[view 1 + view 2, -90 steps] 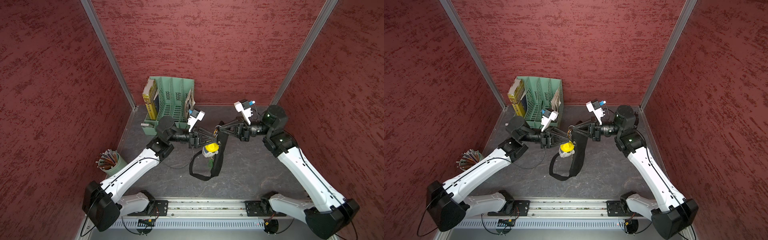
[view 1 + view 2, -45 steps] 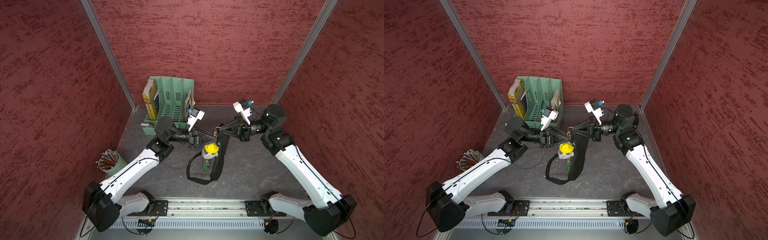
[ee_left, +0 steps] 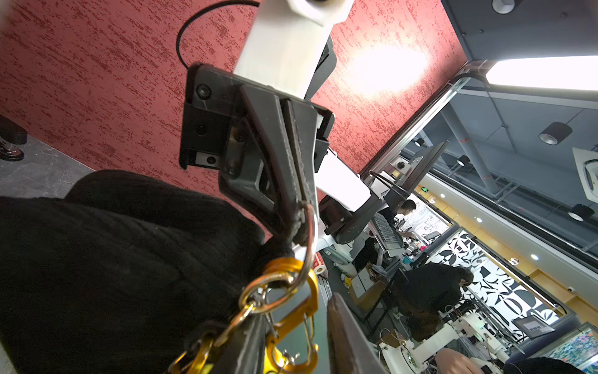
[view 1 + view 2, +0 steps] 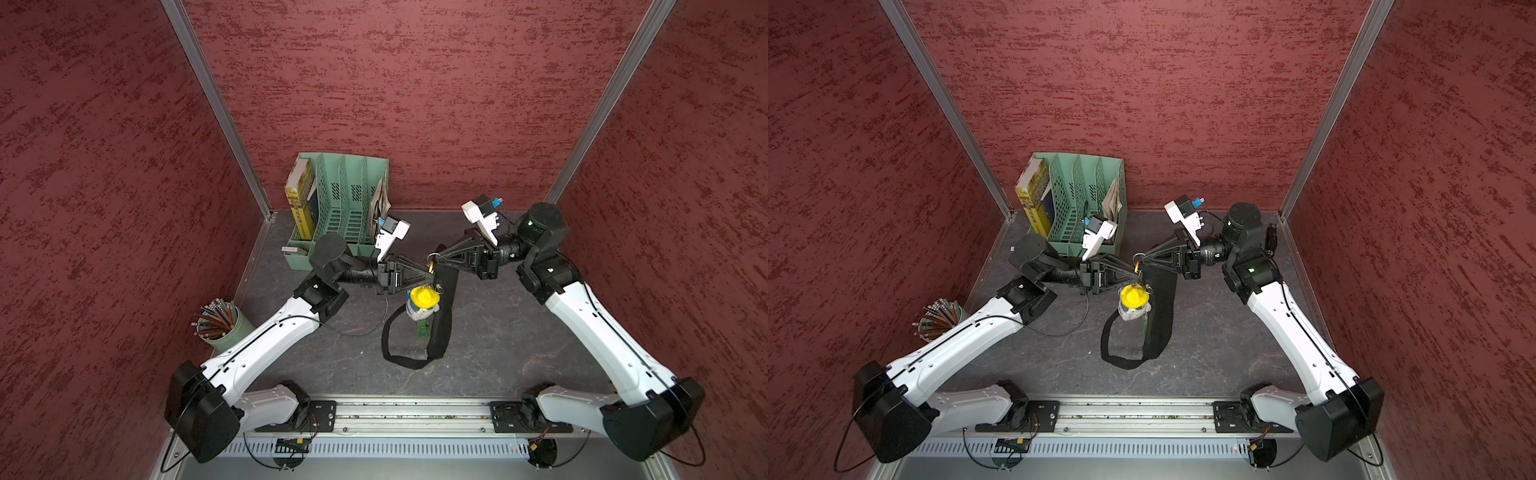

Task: Remove the decoration from the bag
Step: Remove the decoration item from the bag.

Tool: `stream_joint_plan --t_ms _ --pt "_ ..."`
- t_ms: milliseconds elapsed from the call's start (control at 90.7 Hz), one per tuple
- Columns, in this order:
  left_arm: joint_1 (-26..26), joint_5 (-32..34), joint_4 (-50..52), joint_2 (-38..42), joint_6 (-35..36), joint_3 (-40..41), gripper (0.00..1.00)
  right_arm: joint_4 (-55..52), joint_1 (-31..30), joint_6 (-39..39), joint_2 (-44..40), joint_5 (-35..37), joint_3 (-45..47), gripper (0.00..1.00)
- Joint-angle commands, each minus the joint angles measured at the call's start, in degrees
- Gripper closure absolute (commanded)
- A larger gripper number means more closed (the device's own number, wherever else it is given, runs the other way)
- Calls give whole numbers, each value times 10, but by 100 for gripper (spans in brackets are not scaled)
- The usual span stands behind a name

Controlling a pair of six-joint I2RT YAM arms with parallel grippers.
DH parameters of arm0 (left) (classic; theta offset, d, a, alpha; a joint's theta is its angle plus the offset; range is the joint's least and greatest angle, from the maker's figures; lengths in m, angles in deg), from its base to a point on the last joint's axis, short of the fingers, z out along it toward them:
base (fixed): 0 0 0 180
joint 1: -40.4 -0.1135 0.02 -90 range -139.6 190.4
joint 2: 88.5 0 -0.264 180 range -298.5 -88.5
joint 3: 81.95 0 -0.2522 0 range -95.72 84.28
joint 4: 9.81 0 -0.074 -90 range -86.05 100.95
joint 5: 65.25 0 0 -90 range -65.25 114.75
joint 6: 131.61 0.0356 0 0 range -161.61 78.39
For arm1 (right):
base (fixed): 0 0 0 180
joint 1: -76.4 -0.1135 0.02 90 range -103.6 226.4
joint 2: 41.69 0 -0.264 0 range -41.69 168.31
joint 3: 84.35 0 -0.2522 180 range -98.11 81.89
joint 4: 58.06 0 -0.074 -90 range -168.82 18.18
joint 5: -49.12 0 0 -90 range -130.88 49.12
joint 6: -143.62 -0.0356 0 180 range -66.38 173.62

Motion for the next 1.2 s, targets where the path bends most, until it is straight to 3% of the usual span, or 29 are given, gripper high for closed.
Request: stream_joint_plan --t_ms 0,882,1190 --pt "2 -3 -23 -1 -1 5 67 18 -4 8 -3 -9 -22 100" --pt "2 -15 45 -4 64 -8 100 -121 -4 81 -32 65 -31 100" --pt "2 -40 82 -13 96 -50 100 -172 -4 73 -29 123 -29 100"
